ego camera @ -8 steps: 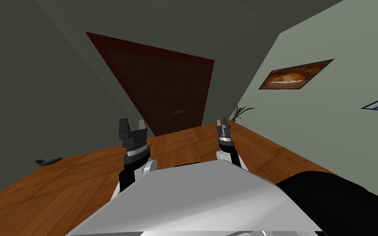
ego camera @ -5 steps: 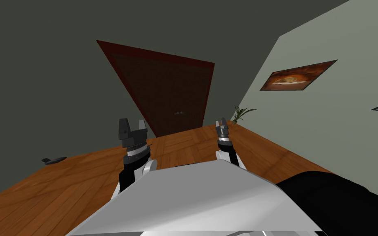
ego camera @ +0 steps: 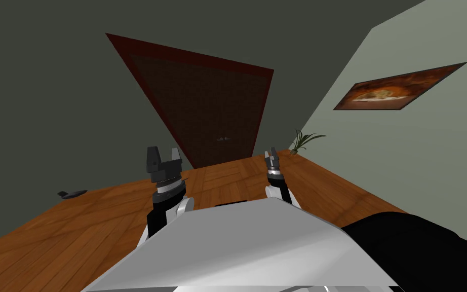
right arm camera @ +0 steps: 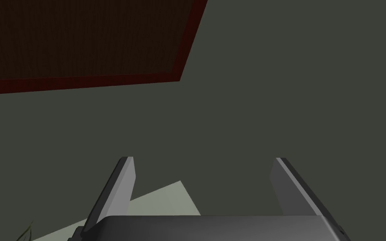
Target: Pull the door open
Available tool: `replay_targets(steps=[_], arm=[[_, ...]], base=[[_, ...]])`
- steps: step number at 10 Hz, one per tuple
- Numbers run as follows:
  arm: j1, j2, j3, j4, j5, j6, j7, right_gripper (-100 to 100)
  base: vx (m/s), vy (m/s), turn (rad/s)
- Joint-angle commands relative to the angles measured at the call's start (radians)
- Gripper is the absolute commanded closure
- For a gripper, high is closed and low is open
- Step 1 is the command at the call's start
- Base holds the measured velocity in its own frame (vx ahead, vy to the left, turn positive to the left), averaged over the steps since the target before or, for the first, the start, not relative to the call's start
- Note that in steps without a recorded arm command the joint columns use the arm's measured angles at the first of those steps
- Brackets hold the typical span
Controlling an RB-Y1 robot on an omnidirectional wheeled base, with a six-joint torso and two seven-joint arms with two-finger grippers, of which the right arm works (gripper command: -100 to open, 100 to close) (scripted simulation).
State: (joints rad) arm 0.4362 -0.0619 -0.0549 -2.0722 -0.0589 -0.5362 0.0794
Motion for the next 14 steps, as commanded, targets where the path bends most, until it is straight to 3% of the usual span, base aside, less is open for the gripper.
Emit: replay_targets(steps=[1, 14], arm=[[-0.018, -0.008, -0.004, 0.046, -0.005, -0.009, -0.005, -100], [-0.139, -0.042, -0.025, 0.355, -0.031, -0.070, -0.029, -100]], base=[[0.093, 0.023, 0.081], [0.098, 0.017, 0.068]])
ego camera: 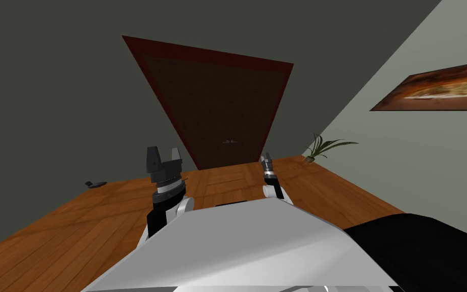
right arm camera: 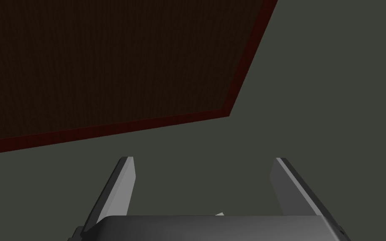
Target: Pull the door open
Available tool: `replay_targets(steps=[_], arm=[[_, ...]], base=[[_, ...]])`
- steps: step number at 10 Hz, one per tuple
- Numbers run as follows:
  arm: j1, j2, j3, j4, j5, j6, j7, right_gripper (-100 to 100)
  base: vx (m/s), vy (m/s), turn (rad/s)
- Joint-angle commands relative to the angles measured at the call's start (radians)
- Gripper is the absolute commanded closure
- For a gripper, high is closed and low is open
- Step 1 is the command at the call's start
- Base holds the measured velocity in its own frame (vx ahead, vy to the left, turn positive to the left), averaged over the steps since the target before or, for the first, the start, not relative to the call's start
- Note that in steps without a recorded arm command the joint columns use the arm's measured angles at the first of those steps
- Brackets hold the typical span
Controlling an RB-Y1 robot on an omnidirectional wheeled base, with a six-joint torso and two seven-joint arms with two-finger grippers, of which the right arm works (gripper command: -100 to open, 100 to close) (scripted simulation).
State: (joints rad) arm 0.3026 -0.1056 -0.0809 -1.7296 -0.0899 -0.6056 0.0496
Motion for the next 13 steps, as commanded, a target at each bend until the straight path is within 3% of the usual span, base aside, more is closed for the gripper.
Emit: replay_targets(steps=[1, 4, 5, 13], arm=[[-0.016, -0.001, -0.001, 0.040, -0.002, -0.006, -0.001, -100], [-0.048, -0.009, -0.007, 0.122, -0.010, -0.023, -0.008, -100], [-0.048, -0.009, -0.007, 0.123, -0.010, -0.023, -0.008, -100], [-0.139, -0.030, -0.022, 0.355, -0.029, -0.069, -0.026, -100]], base=[[0.100, 0.007, 0.070], [0.097, 0.014, 0.076], [0.066, 0.011, 0.023], [0.097, 0.010, 0.077]])
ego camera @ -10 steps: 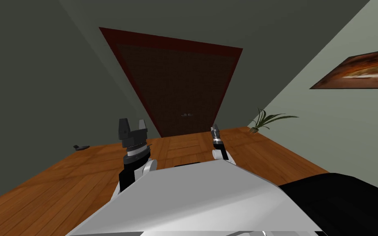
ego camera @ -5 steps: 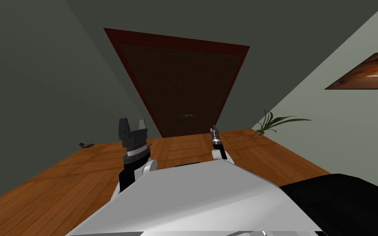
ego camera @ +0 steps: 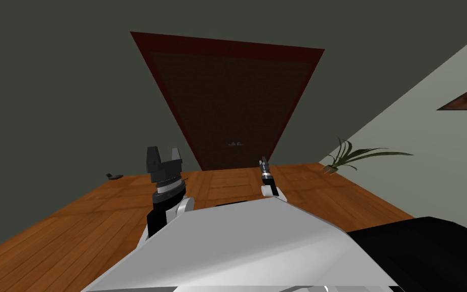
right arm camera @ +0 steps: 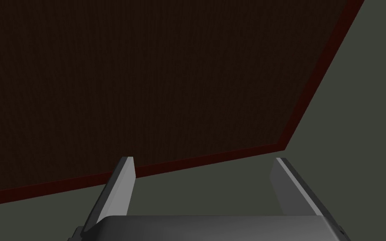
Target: Pull the door open
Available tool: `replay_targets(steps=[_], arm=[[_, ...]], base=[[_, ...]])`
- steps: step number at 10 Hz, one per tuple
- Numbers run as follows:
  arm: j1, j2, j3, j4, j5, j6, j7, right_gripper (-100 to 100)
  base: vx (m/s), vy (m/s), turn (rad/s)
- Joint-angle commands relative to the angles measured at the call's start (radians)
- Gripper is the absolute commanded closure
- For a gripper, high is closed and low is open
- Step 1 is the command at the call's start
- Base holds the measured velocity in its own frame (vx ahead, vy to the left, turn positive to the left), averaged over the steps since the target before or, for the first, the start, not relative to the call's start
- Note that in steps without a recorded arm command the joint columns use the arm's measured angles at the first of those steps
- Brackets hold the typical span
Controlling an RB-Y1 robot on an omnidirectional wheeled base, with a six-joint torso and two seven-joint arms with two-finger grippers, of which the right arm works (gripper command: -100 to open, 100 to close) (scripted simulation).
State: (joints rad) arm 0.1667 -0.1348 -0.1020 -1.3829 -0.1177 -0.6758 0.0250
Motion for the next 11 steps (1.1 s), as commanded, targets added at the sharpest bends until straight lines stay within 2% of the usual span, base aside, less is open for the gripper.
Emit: replay_targets(steps=[1, 5, 6, 7, 11], arm=[[-0.015, -0.003, -0.003, 0.038, -0.004, -0.004, -0.004, -100], [-0.060, -0.013, -0.011, 0.155, -0.014, -0.028, -0.013, -100], [-0.072, -0.015, -0.013, 0.179, -0.016, -0.033, -0.016, -100], [-0.072, -0.015, -0.013, 0.184, -0.016, -0.033, -0.016, -100], [-0.116, -0.024, -0.020, 0.297, -0.026, -0.056, -0.025, -100]], base=[[0.100, 0.015, 0.071], [0.102, 0.005, 0.077], [0.092, 0.005, 0.098], [0.069, 0.002, 0.026], [0.088, 0.001, 0.069]])
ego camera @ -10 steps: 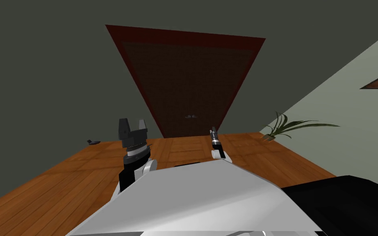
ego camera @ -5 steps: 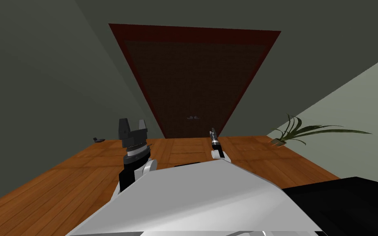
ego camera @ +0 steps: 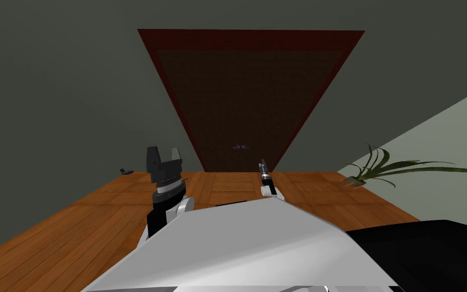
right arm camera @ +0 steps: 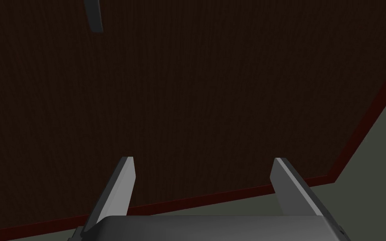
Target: Pull the door open
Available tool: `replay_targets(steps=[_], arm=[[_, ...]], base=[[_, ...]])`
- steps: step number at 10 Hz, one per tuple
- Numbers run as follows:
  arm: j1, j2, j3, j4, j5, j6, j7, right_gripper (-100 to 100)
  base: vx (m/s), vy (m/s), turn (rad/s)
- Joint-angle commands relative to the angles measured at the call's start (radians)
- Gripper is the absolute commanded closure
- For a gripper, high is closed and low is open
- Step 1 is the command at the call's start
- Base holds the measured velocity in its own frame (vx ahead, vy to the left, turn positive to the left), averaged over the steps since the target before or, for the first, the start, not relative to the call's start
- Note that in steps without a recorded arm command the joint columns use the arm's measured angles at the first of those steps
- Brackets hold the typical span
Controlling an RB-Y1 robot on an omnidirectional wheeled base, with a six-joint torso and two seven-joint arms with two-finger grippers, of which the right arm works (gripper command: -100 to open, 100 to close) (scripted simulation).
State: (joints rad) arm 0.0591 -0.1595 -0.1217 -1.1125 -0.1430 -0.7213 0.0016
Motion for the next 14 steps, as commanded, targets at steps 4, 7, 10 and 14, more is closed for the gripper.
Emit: replay_targets(steps=[4, 7, 10, 14], arm=[[-0.051, -0.008, -0.008, 0.135, -0.010, -0.032, -0.010, -100], [-0.082, -0.014, -0.013, 0.214, -0.017, -0.048, -0.016, -100], [-0.101, -0.017, -0.016, 0.262, -0.021, -0.057, -0.020, -100], [-0.137, -0.024, -0.022, 0.353, -0.029, -0.075, -0.027, -100]], base=[[0.106, 0.001, 0.079], [0.100, -0.012, 0.071], [0.060, -0.003, 0.046], [0.097, -0.007, 0.062]])
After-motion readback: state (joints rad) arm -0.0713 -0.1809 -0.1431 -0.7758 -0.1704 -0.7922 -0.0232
